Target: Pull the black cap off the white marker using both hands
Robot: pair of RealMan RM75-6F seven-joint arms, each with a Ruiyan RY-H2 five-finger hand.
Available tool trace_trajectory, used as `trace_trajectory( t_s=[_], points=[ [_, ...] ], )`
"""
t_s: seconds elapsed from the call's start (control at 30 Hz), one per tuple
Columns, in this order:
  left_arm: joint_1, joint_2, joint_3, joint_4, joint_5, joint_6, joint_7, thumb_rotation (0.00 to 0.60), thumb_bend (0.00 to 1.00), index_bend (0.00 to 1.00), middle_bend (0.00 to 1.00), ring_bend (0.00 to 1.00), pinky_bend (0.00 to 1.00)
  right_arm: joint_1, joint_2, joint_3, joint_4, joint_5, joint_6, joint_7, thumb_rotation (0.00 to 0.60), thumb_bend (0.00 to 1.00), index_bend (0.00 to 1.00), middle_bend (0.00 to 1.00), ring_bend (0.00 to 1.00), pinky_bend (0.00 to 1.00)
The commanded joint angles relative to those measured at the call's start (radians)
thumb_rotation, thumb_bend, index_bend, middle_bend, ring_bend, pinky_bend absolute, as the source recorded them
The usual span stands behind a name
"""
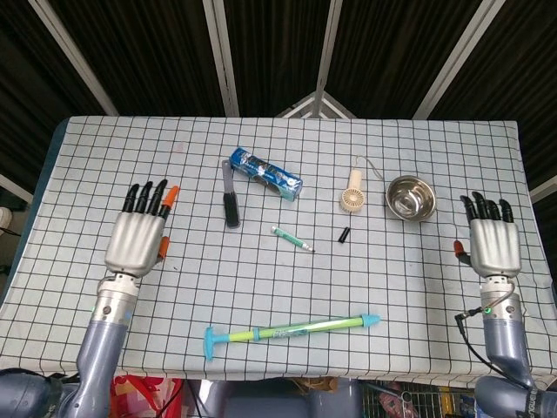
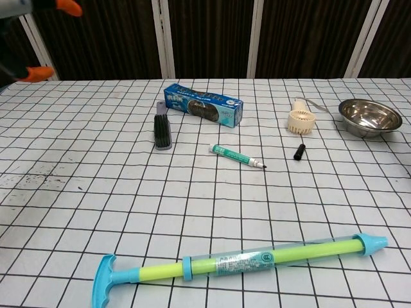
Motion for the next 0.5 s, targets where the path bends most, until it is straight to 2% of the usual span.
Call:
trace_trajectory(
  t_s=[0.03, 0.2, 0.37, 0.5],
  points=[
    [0.201, 0.136, 0.169, 0.057, 0.16, 0.001, -0.299, 0.6, 0.52, 0.03, 0.0, 0.0, 0.0, -0.072, 0.046, -0.023, 0.036, -0.093, -0.006, 0.132, 0.6, 0.34, 0.15, 0.12, 0.14, 0.09],
    [0.299, 0.161, 0.214, 0.182, 0.239, -0.046, -0.499, 0.6, 0.52, 0.04, 0.0, 0.0, 0.0, -0.119, 0.085, -0.033, 0.032, -0.149, -0.001, 0.189, 0.6, 0.34, 0.15, 0.12, 0.12, 0.08],
    [0.39, 0.189, 0.22, 0.258, 0.3, -0.042, -0.661, 0.6, 0.52, 0.04, 0.0, 0.0, 0.0, -0.163, 0.122, -0.037, 0.028, -0.188, 0.01, 0.216, 0.6, 0.34, 0.15, 0.12, 0.12, 0.08],
    [0.451, 0.223, 0.223, 0.282, 0.349, -0.014, -0.731, 0.6, 0.52, 0.04, 0.0, 0.0, 0.0, -0.189, 0.145, -0.031, 0.02, -0.218, 0.014, 0.252, 0.6, 0.34, 0.15, 0.12, 0.12, 0.08]
  ],
)
